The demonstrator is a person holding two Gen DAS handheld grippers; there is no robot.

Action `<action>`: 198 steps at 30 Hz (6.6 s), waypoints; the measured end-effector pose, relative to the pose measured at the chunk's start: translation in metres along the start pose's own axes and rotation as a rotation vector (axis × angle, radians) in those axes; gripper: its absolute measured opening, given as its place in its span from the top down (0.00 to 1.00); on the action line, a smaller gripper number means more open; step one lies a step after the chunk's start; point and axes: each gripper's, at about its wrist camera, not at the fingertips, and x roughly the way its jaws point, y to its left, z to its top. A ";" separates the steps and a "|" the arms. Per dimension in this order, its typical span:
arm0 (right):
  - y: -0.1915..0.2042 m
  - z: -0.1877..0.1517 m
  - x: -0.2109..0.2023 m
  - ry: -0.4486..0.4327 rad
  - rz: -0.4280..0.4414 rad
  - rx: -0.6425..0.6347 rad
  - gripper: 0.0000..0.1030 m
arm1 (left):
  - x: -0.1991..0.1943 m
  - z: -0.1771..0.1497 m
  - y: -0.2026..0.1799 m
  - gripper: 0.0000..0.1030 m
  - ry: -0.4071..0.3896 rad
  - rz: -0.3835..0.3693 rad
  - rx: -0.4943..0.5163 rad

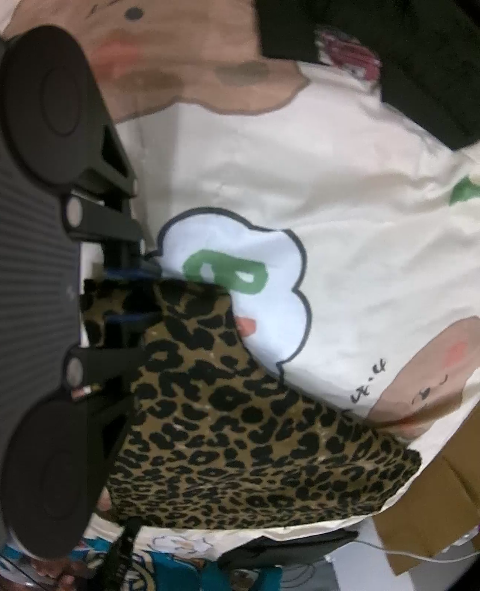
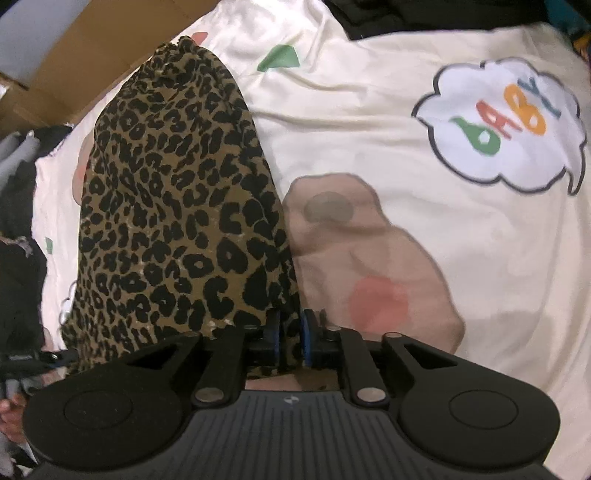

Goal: Fold clothes

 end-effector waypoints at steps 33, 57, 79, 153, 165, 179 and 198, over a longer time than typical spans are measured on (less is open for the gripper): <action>0.079 0.176 0.041 -0.270 0.128 -0.169 0.58 | 0.024 0.179 -0.206 0.80 -0.324 -0.129 0.420; 0.086 0.164 0.084 -0.188 0.138 -0.243 0.66 | 0.073 0.162 -0.208 0.84 -0.327 -0.131 0.378; 0.049 0.155 0.059 -0.230 0.103 -0.090 1.00 | 0.117 0.170 -0.238 0.84 -0.262 -0.139 0.392; 0.094 0.165 0.045 -0.271 0.087 -0.261 0.80 | 0.058 0.167 -0.196 0.90 -0.392 -0.185 0.374; 0.073 0.113 0.065 -0.166 -0.014 -0.267 0.79 | 0.102 0.122 -0.187 0.91 -0.217 -0.138 0.436; 0.058 0.070 0.030 -0.216 -0.092 -0.261 0.70 | 0.065 0.100 -0.208 0.91 -0.236 -0.090 0.621; 0.045 0.016 -0.058 -0.226 -0.128 -0.243 0.49 | 0.019 0.051 -0.210 0.73 -0.131 0.029 0.601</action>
